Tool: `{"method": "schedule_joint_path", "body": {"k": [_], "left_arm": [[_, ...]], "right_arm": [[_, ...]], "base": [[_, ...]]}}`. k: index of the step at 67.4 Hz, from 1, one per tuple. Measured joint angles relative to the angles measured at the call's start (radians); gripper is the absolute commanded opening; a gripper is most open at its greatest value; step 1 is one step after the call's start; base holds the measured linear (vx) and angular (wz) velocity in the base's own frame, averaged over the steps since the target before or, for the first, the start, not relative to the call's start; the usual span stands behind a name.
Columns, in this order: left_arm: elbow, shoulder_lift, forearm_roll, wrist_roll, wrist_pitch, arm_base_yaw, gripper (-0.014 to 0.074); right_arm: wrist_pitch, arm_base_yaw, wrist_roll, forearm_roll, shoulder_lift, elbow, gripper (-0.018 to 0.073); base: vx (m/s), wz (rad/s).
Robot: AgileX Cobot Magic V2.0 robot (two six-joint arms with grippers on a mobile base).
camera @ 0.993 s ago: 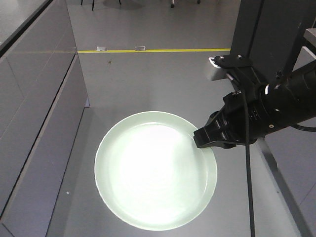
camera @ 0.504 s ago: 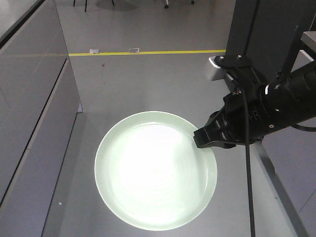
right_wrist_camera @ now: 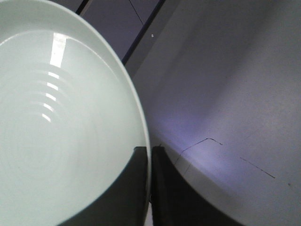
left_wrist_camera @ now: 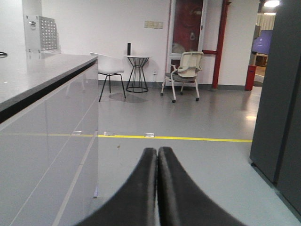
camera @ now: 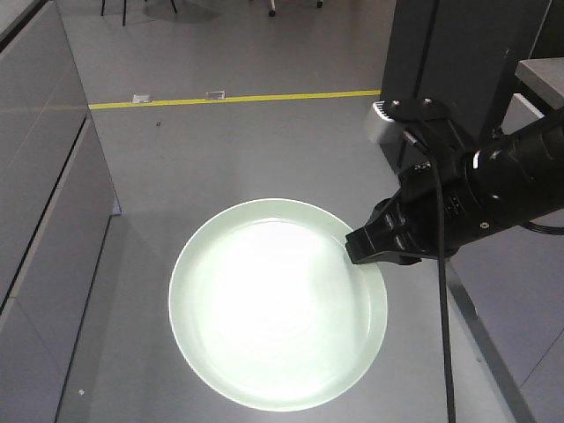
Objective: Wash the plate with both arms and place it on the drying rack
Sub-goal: 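Continue driving and turn toward the kitchen counter with the plate, then drive along the counter toward the steel sink holding the plate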
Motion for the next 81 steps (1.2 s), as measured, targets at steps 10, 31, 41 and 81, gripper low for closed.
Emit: {"method": "schedule_joint_path", "body": {"k": [10, 31, 41, 81], "left_arm": [[0.000, 0.000, 0.000, 0.000, 0.000, 0.000, -0.0006], [0.000, 0.000, 0.000, 0.000, 0.000, 0.000, -0.0006], [0.000, 0.000, 0.000, 0.000, 0.000, 0.000, -0.0006], [0.000, 0.000, 0.000, 0.000, 0.000, 0.000, -0.0006]], "right_arm": [[0.000, 0.000, 0.000, 0.000, 0.000, 0.000, -0.0001], [0.000, 0.000, 0.000, 0.000, 0.000, 0.000, -0.0001], [0.000, 0.000, 0.000, 0.000, 0.000, 0.000, -0.0001], [0.000, 0.000, 0.000, 0.000, 0.000, 0.000, -0.0001]], "base": [[0.12, -0.17], [0.11, -0.22], [0.11, -0.26], [0.10, -0.30]]}}
